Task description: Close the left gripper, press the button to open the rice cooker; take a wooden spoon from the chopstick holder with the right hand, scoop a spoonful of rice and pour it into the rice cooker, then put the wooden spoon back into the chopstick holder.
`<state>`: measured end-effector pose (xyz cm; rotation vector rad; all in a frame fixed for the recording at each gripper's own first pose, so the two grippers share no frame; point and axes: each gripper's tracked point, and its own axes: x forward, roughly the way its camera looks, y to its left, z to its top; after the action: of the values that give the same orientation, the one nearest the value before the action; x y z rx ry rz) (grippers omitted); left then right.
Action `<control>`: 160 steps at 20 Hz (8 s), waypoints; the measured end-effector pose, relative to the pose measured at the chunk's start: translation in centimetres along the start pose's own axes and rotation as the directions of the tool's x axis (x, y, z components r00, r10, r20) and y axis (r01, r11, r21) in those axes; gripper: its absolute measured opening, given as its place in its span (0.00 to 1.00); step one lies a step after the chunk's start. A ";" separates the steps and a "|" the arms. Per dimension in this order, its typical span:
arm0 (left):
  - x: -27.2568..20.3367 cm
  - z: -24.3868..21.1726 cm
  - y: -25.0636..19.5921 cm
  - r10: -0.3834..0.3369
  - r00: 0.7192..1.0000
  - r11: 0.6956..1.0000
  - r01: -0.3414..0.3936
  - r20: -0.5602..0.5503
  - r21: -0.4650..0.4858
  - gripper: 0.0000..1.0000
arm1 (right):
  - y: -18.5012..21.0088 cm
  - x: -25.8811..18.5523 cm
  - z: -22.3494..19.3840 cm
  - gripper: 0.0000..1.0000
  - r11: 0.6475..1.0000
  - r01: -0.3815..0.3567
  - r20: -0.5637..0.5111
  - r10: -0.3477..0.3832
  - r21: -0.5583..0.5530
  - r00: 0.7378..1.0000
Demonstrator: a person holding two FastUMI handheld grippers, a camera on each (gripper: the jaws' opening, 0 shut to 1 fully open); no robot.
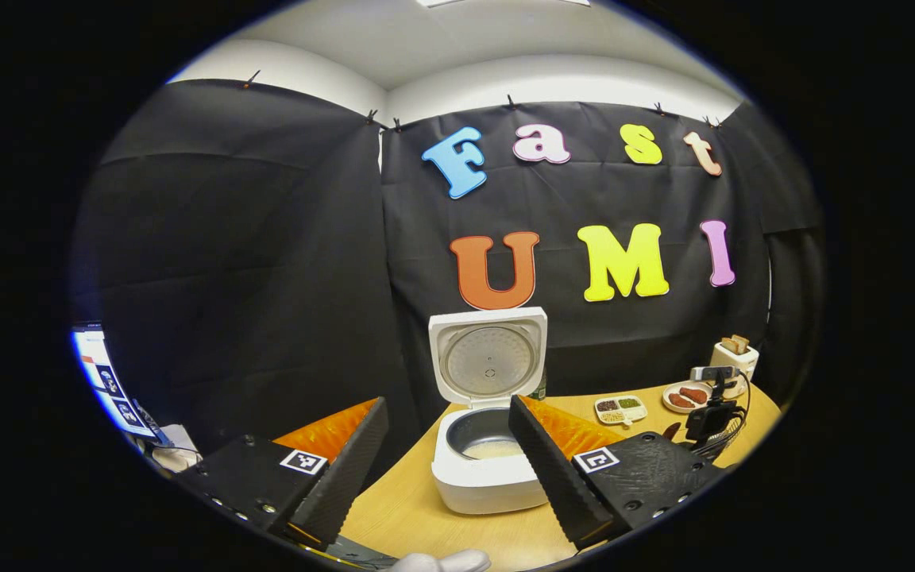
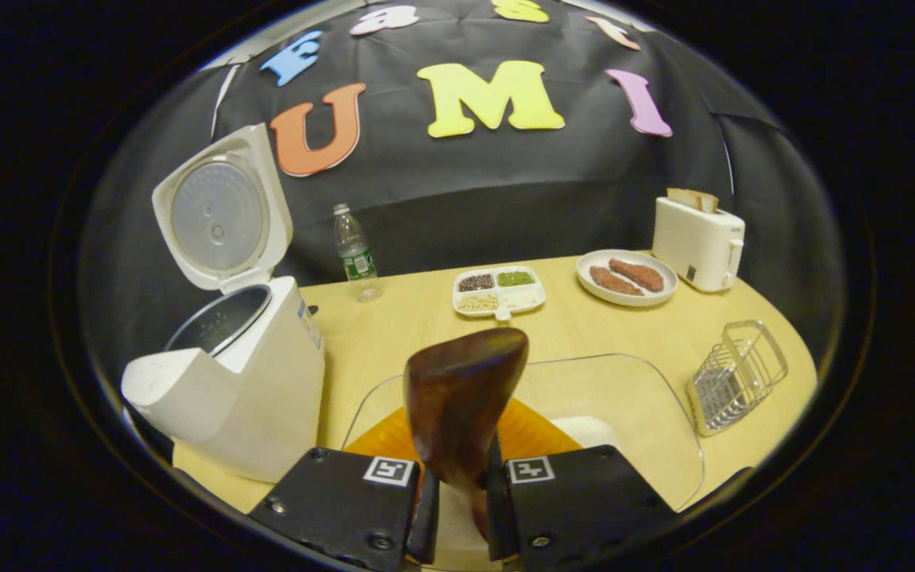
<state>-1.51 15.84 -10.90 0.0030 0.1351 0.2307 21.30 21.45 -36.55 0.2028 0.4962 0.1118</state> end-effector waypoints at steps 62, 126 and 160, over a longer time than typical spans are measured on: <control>-0.7 -1.0 5.9 0.123 0.992 0.992 -0.122 0.028 -0.024 0.97 | 20.3 -2.0 18.0 0.29 0.527 -0.380 0.173 0.400 0.760 0.900; -3.5 1.1 -5.0 -0.029 0.998 0.998 0.031 0.049 -0.045 0.97 | -3.5 -8.5 26.5 0.29 0.932 -0.254 0.455 0.113 0.260 0.883; -2.8 2.3 -14.1 -0.113 0.994 0.992 0.112 0.011 0.061 0.97 | -32.8 -1.7 10.3 0.27 0.931 0.177 0.185 -0.245 0.318 0.952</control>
<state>-0.69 1.51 -8.54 0.0574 0.1270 0.1139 26.69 -12.44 -34.11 0.4510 0.3060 -0.1993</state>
